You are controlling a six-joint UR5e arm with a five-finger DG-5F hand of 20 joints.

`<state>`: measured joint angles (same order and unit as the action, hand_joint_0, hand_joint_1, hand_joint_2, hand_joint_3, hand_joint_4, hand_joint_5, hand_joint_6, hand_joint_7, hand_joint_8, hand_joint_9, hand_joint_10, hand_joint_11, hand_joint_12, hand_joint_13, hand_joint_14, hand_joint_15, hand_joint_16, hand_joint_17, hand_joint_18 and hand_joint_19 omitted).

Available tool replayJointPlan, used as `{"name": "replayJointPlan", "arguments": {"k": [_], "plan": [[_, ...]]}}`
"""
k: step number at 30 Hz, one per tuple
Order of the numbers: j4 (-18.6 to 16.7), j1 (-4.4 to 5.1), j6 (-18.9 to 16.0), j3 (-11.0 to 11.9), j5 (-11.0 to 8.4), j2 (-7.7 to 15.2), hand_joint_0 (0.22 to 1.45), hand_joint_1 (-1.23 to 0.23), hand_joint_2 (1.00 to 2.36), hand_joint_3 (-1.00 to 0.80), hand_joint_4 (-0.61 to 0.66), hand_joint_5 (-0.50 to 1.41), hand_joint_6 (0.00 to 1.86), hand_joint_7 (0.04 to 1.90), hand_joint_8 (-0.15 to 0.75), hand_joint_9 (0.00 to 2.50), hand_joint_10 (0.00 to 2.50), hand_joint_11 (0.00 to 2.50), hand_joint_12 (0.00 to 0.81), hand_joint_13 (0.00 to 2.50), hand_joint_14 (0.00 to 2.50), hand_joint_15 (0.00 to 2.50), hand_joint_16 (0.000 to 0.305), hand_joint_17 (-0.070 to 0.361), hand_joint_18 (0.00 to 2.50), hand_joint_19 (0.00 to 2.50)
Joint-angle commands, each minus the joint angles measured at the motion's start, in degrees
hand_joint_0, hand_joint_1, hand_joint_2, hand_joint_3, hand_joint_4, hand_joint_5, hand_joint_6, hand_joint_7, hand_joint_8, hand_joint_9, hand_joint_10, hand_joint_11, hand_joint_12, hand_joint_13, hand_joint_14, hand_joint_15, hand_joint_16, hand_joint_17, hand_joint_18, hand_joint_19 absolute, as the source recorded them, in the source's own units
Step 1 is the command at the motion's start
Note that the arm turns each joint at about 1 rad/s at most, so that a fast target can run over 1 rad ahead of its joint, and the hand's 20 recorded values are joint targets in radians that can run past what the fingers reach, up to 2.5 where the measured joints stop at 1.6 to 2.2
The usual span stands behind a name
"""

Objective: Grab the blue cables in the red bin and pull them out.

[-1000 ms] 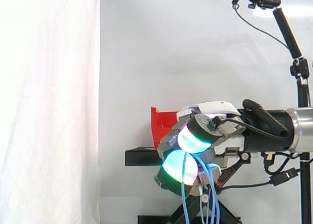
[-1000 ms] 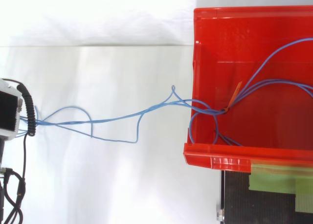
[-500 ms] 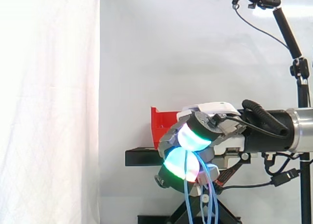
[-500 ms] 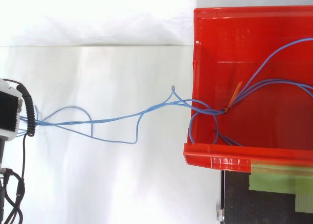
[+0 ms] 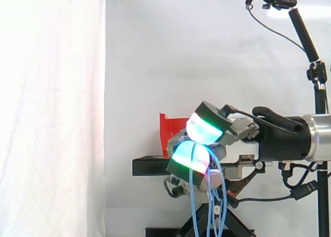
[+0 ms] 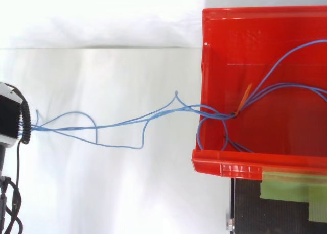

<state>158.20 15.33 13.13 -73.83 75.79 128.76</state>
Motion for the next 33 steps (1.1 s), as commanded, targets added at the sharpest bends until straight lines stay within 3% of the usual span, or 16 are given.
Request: {"name": "replayJointPlan", "arguments": {"k": [1, 6, 18, 21, 23, 29, 33], "plan": [[0.0, 0.05, -6.06, 0.0, -0.03, 0.0, 0.94, -0.96, 1.01, -0.77, 0.1, 0.82, 0.61, 0.71, 0.241, 1.0, 1.13, 1.65, 0.339, 1.23, 0.07, 1.69, 0.046, 0.103, 0.91, 1.15], [0.09, 0.13, -10.02, 0.0, -0.03, 0.0, 0.95, -0.96, 1.01, -0.79, 0.08, 0.82, 0.61, 0.71, 0.247, 0.97, 1.31, 1.59, 0.328, 1.21, 0.45, 1.59, 0.044, 0.099, 0.95, 1.19], [0.35, 0.49, -10.46, 0.0, -0.03, 0.0, 0.96, -0.95, 1.01, -0.85, 0.04, 0.8, 0.58, 0.7, 0.235, 0.94, 1.42, 1.52, 0.318, 1.24, 0.49, 1.58, 0.044, 0.099, 0.95, 1.19], [0.35, 0.49, -10.46, 0.0, -0.03, 0.0, 0.96, -0.95, 1.01, -0.87, 0.03, 0.79, 0.59, 0.7, 0.231, 0.91, 1.61, 1.48, 0.318, 1.23, 0.69, 1.52, 0.043, 0.097, 0.95, 1.19], [0.35, 0.49, -10.46, 0.0, -0.11, 0.0, 0.96, -0.95, 1.01, -0.87, 0.04, 0.79, 0.59, 0.69, 0.237, 0.89, 1.86, 1.43, 0.306, 1.21, 1.0, 1.41, 0.043, 0.096, 0.96, 1.19], [1.32, 0.49, -10.54, 0.0, -0.03, 0.0, 0.97, -0.95, 1.01, -0.88, 0.04, 0.79, 0.6, 0.68, 0.238, 0.88, 1.9, 1.38, 0.302, 1.15, 1.8, 1.12, 0.042, 0.094, 1.0, 1.2], [1.49, 0.49, -10.54, 0.0, -0.03, 0.0, 0.97, -0.95, 1.01, -0.89, 0.03, 0.79, 0.6, 0.69, 0.235, 0.9, 1.88, 1.4, 0.302, 1.13, 2.09, 1.03, 0.041, 0.092, 1.02, 1.21]]}}
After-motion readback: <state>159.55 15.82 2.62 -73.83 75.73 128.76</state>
